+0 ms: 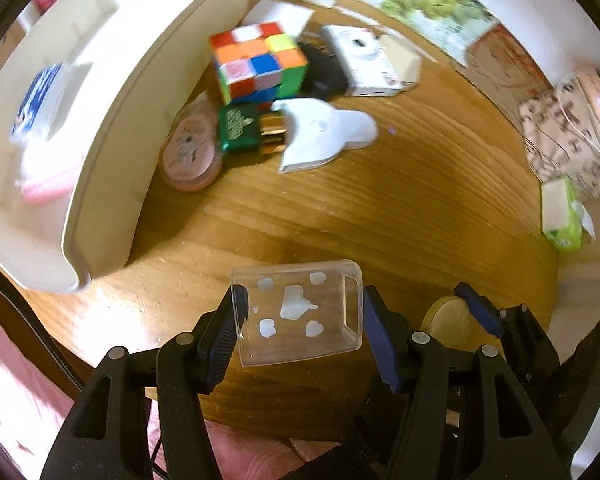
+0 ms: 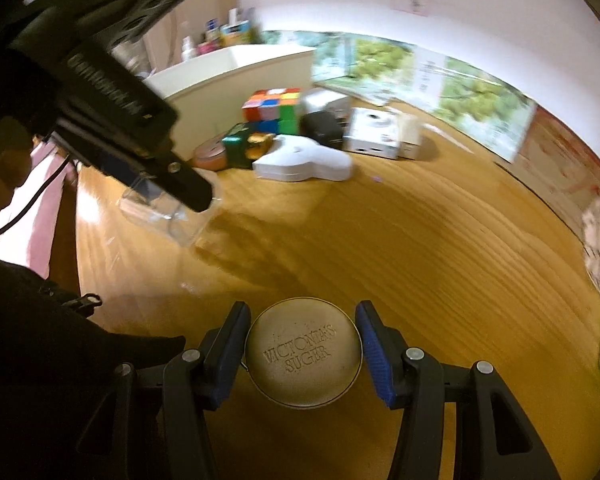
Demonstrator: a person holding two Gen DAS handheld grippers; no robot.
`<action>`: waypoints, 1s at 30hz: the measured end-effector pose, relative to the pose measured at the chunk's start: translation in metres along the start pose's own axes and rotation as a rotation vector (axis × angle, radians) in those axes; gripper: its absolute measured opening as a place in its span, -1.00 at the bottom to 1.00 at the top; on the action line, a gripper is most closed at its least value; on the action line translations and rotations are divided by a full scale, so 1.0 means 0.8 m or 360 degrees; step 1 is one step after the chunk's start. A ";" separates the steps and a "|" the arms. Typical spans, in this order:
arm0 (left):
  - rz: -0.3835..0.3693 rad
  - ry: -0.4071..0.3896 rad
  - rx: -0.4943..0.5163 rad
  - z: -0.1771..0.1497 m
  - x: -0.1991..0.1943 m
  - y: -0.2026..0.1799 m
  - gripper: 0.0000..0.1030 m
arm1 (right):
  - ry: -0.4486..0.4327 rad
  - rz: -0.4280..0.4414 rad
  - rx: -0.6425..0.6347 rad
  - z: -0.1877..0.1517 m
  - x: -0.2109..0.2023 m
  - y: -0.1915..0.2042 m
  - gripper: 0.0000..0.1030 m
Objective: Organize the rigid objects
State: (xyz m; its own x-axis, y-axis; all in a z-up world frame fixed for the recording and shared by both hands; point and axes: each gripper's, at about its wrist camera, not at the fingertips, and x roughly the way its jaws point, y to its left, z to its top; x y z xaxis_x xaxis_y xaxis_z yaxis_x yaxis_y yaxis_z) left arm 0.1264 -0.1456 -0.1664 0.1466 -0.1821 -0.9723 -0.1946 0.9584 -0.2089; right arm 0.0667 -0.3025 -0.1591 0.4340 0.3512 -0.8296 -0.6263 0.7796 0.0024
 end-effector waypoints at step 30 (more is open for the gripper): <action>-0.0504 -0.0728 0.0549 0.030 -0.165 0.082 0.21 | -0.0255 -0.0291 0.0598 0.060 -0.015 0.028 0.07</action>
State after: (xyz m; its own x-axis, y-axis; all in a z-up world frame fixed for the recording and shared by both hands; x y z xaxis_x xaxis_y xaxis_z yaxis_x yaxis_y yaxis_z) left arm 0.1176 -0.0532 -0.0496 0.5582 -0.4283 -0.7106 0.2369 0.9031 -0.3582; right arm 0.0786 -0.2645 -0.1225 0.6291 0.2432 -0.7383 -0.2644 0.9601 0.0910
